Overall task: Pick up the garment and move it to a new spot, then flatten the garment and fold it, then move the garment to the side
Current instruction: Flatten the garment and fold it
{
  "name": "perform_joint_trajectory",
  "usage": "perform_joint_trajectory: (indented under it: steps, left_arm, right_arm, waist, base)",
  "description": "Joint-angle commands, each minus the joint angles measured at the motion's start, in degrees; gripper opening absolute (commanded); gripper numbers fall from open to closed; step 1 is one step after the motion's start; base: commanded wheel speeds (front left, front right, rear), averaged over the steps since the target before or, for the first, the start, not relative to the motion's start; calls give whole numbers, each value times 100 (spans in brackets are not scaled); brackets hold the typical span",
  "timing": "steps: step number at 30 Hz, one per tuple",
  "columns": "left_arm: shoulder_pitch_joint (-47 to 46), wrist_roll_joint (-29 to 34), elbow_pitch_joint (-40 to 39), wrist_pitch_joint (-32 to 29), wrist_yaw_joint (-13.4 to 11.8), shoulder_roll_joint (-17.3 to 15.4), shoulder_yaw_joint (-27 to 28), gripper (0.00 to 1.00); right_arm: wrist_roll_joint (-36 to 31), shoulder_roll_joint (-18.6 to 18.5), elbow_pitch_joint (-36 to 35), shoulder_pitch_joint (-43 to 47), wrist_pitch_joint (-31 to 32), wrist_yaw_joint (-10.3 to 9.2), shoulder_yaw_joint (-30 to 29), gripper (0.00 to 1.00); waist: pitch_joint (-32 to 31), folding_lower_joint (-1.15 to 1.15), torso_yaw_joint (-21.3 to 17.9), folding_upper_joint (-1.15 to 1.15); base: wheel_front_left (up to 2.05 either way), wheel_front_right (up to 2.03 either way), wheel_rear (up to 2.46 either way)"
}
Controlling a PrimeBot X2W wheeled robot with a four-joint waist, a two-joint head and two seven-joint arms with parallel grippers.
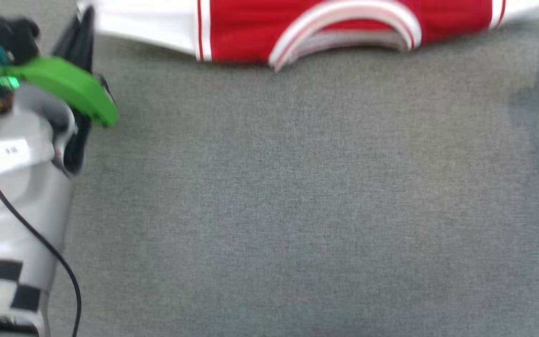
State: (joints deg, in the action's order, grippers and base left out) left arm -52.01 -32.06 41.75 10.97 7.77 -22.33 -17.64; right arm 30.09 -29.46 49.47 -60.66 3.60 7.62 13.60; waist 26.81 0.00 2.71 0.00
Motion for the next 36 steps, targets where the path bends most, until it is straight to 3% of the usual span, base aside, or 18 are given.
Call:
perform_joint_trajectory:
  steps: [1,15,27,36]
  left_arm:
    - [354,-124,2,-23,-29,-88,31,0]
    - [2760,-827,-887,-940,-109,-279,-94,0]
    - [4552,-1236,-2832,-1811,-727,-563,-90,0]
    - [5485,-1541,-4088,-2557,-1030,-873,-161,0]
  right_arm:
    - [120,-137,-29,325,37,-13,-8,0]
    - [934,-390,-615,2654,642,-13,-299,0]
    - [1327,-483,-1890,4662,1283,-13,-1189,0]
    - [1124,-202,-3158,5990,2280,-13,-2298,0]
  waist:
    - [-654,0,65,0]
    - [-1874,0,124,0]
    - [-2260,0,131,0]
    - [-2177,0,134,0]
  base:
    - [0,0,0]
    - [0,0,0]
    - [0,0,0]
    - [0,0,0]
